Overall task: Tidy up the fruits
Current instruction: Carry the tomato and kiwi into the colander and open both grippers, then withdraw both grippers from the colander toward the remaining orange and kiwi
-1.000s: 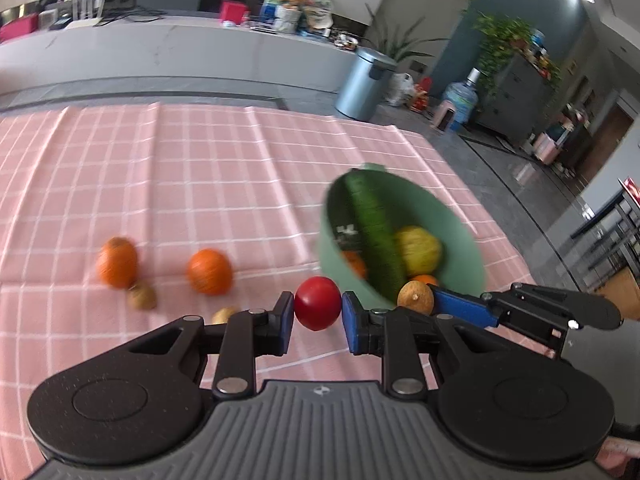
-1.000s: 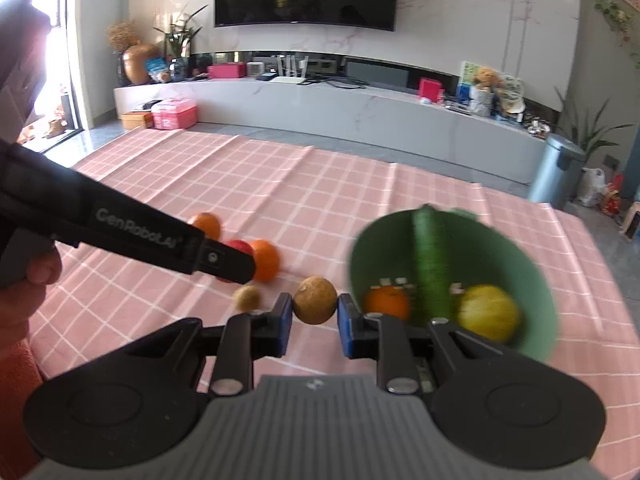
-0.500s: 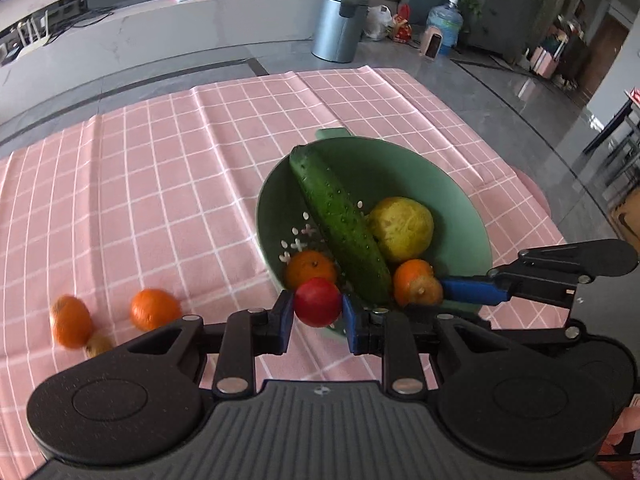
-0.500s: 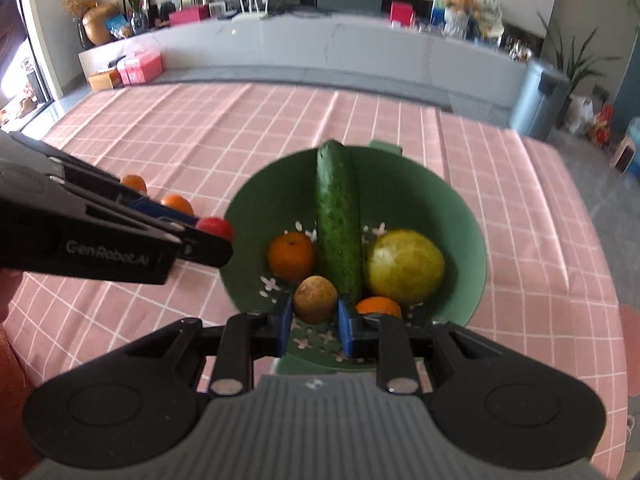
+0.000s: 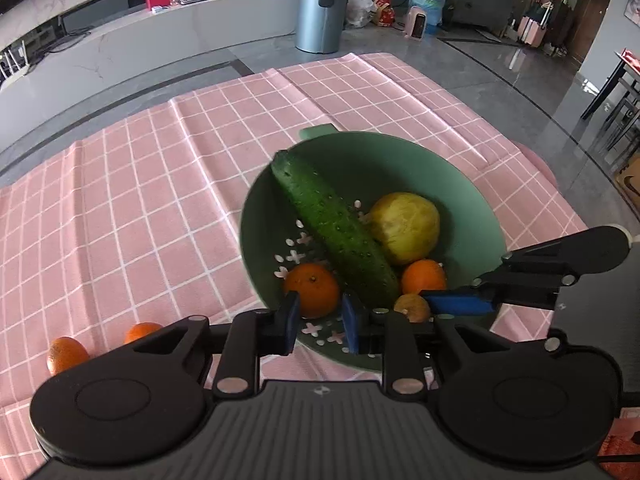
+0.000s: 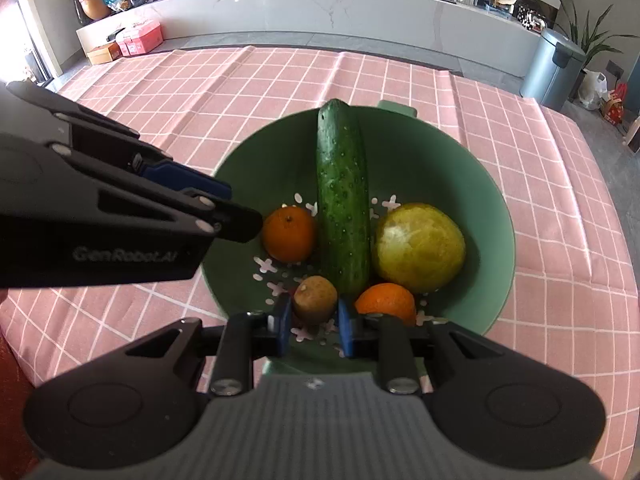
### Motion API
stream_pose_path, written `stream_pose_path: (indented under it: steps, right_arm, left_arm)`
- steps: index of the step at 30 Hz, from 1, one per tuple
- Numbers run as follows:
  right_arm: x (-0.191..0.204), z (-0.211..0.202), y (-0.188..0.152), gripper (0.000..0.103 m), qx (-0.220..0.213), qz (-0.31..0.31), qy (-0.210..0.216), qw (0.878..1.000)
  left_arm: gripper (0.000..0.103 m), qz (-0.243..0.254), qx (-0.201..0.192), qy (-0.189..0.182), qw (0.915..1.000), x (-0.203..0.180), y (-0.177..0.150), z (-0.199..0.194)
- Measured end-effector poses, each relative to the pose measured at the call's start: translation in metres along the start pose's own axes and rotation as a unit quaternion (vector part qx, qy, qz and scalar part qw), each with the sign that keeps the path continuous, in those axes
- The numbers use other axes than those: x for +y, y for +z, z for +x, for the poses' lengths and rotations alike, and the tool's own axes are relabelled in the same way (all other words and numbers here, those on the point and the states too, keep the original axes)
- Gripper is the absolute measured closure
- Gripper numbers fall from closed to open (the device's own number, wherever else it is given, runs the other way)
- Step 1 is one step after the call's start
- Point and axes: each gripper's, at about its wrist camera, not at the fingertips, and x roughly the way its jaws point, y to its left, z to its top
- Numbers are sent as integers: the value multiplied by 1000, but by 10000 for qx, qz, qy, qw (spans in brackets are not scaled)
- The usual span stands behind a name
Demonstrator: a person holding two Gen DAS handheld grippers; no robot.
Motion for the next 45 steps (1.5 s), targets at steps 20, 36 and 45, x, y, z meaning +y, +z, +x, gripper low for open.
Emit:
stream_pose_path:
  steps: [20,36,45]
  right_arm:
    - [7,-20,-2,62,-279,-99,-373,9989]
    - [55,-55,-23,50,-1441,423,-340,9881]
    - [99,-40,-11,50,-1632,182,-89,9864]
  left_arm:
    - [42,-43,-639,-22,9979,-8,-8,-30]
    - [39,-225,-1260,833,9883,27,-39,-80]
    - [39,-835,-1139,898,9859,77,-58,-74]
